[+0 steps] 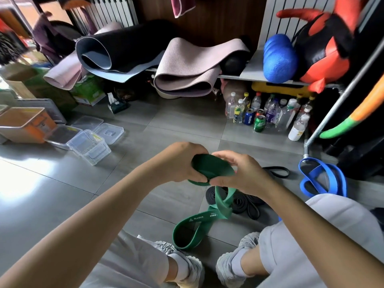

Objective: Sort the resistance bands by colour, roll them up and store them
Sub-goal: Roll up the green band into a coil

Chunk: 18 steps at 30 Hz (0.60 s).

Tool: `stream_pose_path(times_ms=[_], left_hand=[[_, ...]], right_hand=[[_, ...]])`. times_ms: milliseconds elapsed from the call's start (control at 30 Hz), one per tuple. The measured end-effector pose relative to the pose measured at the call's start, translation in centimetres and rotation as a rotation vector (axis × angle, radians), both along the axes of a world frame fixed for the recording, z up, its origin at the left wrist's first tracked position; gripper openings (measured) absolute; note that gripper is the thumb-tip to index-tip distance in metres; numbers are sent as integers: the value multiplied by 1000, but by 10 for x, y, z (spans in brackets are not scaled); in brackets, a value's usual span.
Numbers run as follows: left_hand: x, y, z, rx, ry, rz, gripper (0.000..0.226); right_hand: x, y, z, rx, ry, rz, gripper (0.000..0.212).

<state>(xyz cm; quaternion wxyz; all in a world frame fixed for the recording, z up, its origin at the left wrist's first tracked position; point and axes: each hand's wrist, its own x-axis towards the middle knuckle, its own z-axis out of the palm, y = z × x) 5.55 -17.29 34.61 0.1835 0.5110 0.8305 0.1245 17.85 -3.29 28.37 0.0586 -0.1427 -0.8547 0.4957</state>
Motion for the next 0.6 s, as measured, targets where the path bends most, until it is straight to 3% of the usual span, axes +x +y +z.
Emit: stream_pose_path(times_ms=[133, 300, 467, 600], left_hand=[[-7, -8, -4, 225, -300, 80, 42], [-5, -14, -10, 453, -645, 131, 46], [-4, -21, -16, 527, -720, 151, 50], [-6, -21, -14, 483, -659, 104, 48]], right_hand=[[7, 5, -9, -143, 79, 15, 53], [7, 2, -4, -410, 225, 94, 67], [9, 6, 1, -193, 199, -35, 64], [11, 5, 4, 149, 77, 58, 77]])
